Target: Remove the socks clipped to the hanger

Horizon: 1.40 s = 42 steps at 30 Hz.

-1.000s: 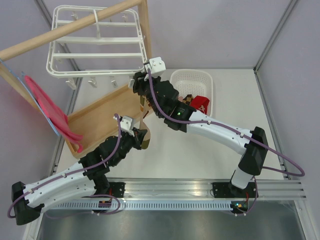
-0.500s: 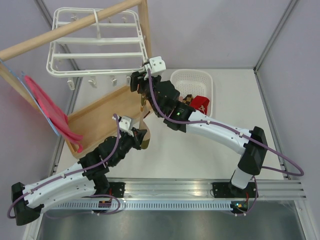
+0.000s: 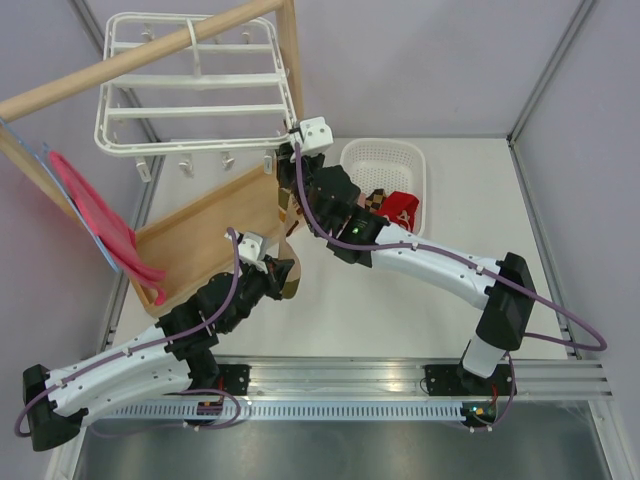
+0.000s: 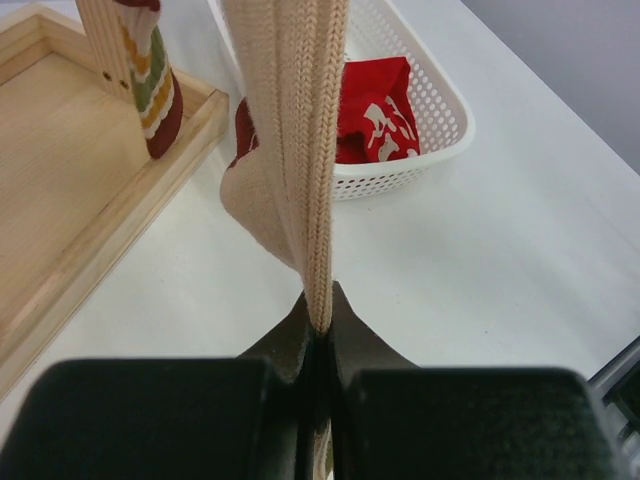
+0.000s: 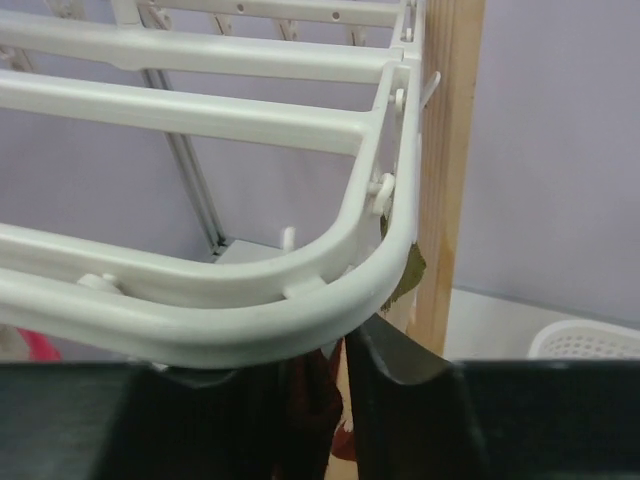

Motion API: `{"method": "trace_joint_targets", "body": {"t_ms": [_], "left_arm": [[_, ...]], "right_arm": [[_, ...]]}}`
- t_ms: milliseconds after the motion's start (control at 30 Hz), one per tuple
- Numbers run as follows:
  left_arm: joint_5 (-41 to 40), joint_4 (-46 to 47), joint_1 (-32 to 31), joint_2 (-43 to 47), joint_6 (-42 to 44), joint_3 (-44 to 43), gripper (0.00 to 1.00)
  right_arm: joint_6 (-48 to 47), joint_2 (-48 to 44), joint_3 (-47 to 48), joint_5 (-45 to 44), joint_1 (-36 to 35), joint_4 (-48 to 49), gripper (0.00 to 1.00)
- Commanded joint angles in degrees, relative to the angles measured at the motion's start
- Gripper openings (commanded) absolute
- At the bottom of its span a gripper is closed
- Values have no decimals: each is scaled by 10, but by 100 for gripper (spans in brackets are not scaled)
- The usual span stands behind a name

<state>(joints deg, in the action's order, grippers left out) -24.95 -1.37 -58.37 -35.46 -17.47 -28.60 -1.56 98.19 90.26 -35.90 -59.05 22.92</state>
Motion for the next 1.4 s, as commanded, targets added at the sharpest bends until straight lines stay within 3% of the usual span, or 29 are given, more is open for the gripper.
{"method": "trace_joint_targets", "body": {"t_ms": [0,33,67,267,400,500,967,1200,1233,1267,1367], "left_arm": [[11,-12,-3,5,-17,7,2],[11,-12,-3,5,-18,7,2],[11,-12,-3,5,-18,7,2],[11,-15,-3,5,-19,9,2],[13,-15,-3,5,-22,11,2],[14,-16,-3,5,-23,11,2],[17,-17,-3,6,-25,9,2],[17,-19,-3,7,-24,7,2],[17,-20,-3,7,-23,6,2],[17,-19,-3,7,-23,6,2],[17,-19,-3,5,-23,6,2]], "right_arm": [[-15,-26,3,-18,3,39,24],[-19,-25,2,-20,3,40,10],[-21,-25,2,-24,3,41,3],[-28,-31,-4,-22,3,44,2],[-27,-32,2,-16,2,38,54],[-27,-36,1,-16,3,42,61],[-67,-69,-60,29,2,129,68],[-85,-58,-61,32,1,150,61],[-86,-57,-62,32,2,152,56],[-87,-57,-64,32,1,155,43],[-94,-58,-75,33,1,174,32]]}}
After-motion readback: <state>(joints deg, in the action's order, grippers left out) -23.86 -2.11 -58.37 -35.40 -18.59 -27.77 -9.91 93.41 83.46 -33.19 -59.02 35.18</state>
